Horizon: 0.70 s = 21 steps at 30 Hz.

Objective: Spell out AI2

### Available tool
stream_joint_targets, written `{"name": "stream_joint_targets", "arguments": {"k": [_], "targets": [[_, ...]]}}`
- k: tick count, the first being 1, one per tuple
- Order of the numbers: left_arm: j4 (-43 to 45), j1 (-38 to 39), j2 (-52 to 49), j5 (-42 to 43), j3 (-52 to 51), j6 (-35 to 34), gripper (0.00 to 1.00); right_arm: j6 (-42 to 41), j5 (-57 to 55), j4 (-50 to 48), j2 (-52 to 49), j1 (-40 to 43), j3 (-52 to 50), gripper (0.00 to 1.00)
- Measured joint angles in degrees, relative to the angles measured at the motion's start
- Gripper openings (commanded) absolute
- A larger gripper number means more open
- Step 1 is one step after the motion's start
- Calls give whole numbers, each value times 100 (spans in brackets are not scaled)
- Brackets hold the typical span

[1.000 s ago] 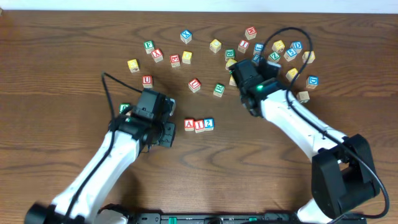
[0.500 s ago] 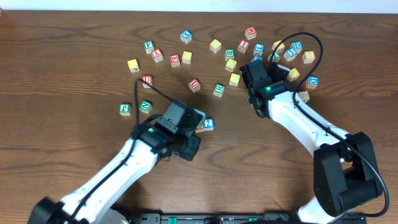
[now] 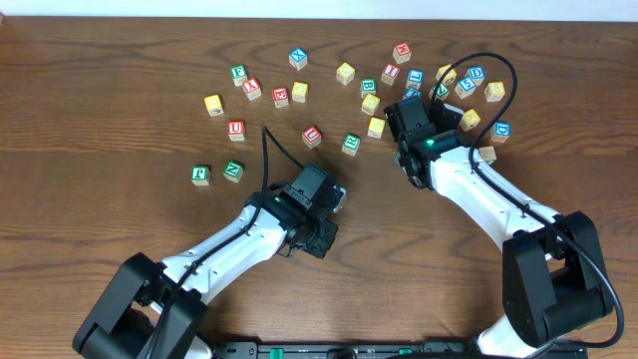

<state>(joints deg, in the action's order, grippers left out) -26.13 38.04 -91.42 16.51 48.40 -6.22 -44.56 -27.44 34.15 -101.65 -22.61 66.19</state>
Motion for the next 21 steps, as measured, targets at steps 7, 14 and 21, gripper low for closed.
{"name": "stream_joint_targets", "arguments": {"k": [7,14,21], "targets": [[225,0,0,-323,2,-7,7,0,0,-11,0,0,0,1],[398,0,0,-686,7,-133,7,0,2,-11,0,0,0,1],[463,0,-149,-791,7,-151,7,0,2,-9,0,0,0,1]]}}
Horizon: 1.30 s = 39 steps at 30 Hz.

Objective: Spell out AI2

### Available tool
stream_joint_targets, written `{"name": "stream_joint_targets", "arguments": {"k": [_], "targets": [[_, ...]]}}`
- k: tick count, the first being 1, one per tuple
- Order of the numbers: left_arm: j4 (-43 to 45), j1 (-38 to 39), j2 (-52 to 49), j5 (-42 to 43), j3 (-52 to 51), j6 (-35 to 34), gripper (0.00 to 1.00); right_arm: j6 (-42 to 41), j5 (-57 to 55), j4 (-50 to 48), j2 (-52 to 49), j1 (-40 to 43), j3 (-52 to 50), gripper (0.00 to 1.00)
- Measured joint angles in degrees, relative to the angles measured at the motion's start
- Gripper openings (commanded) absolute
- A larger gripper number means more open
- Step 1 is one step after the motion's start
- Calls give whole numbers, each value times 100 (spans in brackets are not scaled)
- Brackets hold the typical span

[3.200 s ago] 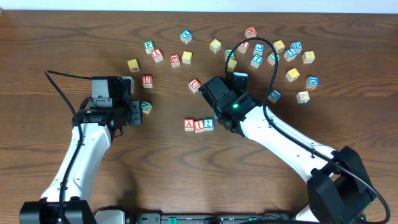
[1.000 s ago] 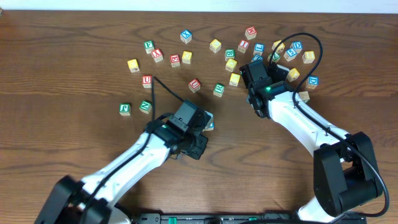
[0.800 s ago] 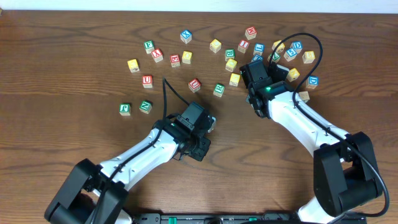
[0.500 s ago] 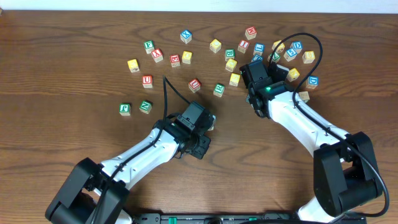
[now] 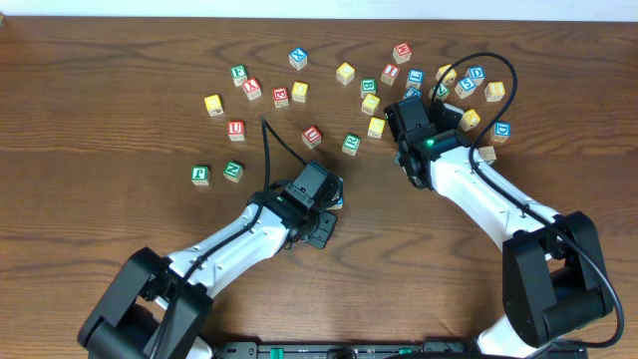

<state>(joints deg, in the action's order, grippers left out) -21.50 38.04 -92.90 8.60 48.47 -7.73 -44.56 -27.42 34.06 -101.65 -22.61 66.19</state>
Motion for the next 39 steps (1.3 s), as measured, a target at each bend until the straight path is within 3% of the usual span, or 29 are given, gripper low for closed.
{"name": "stream_joint_targets", "arguments": {"k": [39], "targets": [[503,0,-280,-612,0,-20,7,2,68,-15,0,0,0,1]]}}
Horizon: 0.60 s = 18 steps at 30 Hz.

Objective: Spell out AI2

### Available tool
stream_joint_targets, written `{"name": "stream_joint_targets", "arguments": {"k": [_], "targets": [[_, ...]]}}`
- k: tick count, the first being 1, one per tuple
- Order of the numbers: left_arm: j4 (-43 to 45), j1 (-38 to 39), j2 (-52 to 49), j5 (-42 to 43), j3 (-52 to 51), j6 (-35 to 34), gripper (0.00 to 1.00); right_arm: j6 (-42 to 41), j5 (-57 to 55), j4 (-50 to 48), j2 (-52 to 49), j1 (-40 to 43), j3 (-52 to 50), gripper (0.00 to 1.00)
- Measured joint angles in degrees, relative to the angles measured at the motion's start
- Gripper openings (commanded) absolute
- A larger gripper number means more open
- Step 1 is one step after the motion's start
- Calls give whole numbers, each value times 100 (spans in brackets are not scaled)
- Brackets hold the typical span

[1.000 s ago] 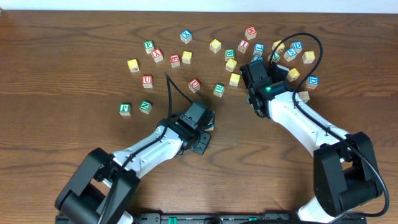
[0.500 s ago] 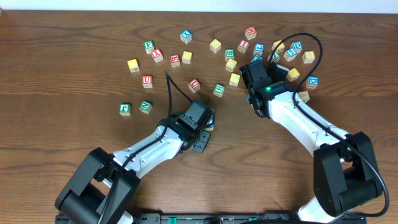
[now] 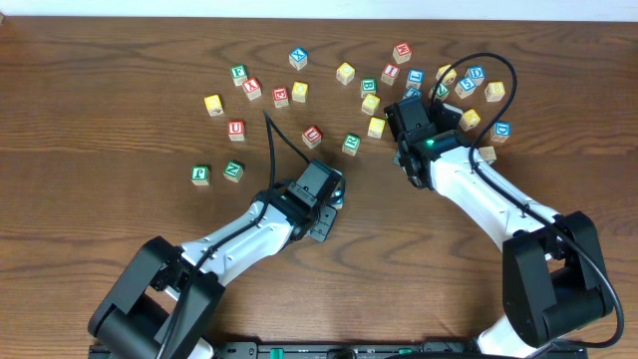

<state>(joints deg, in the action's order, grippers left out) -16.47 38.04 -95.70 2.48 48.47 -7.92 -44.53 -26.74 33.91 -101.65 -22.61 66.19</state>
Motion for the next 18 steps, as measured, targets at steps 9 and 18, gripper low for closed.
{"name": "stream_joint_targets", "arguments": {"k": [9,18], "targets": [[2,0,0,-33,0,0,7,0,15,-22,0,0,0,1],[2,0,0,-33,0,0,7,0,37,-31,0,0,0,1]]}}
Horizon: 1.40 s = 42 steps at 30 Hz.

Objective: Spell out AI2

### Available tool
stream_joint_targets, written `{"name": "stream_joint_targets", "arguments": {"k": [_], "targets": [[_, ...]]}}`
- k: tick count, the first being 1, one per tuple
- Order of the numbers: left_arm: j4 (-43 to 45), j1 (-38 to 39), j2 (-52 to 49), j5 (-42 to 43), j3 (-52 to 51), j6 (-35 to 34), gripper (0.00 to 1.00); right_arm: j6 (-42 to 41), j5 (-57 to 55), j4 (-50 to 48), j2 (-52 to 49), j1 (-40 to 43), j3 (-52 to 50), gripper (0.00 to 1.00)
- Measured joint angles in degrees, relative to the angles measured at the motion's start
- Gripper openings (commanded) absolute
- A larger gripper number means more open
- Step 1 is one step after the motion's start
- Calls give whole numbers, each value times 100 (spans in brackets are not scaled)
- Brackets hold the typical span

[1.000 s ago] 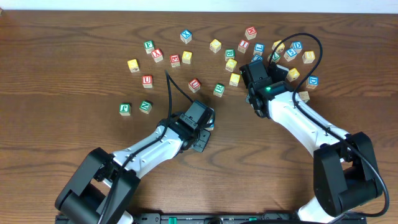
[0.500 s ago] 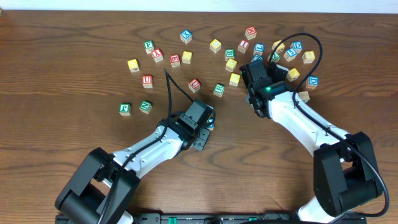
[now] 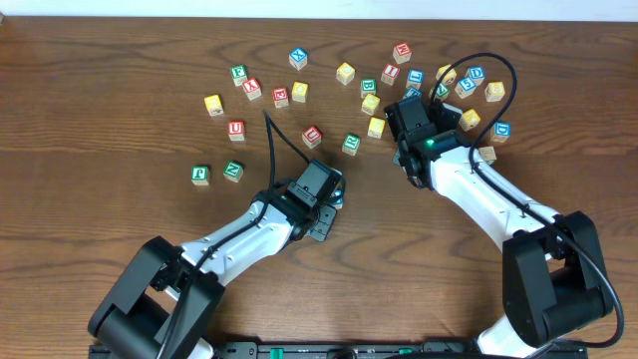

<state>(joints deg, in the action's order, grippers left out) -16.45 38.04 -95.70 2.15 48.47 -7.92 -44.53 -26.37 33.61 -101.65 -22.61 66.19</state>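
Note:
Lettered wooden blocks lie scattered across the far half of the table; their letters are too small to read. My left gripper (image 3: 335, 193) is near the table's middle, just short of a red block (image 3: 312, 136) and a green block (image 3: 351, 144). A small blue block (image 3: 338, 200) shows at its tip, between the fingers. My right gripper (image 3: 412, 100) hangs over the dense right cluster, beside a yellow block (image 3: 376, 127). Its fingers are hidden under the wrist.
More blocks sit at the far left, among them a yellow one (image 3: 212, 103), and two green ones (image 3: 200, 175) lie at mid-left. Others crowd the far right around a blue one (image 3: 501, 129). The table's far edge (image 3: 319, 18) runs behind them.
My left gripper was a little nearer the table's front with the blue block at its tip. At each later moment it stood slightly farther toward the scattered blocks, with the blue block still at its tip. My right arm stayed over the right cluster throughout.

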Motion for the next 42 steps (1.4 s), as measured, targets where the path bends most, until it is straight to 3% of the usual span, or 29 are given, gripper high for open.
{"name": "stream_joint_targets", "arguments": {"k": [42], "targets": [[118,0,0,26,0,0,7,0,107,-22,0,0,0,1]]}}
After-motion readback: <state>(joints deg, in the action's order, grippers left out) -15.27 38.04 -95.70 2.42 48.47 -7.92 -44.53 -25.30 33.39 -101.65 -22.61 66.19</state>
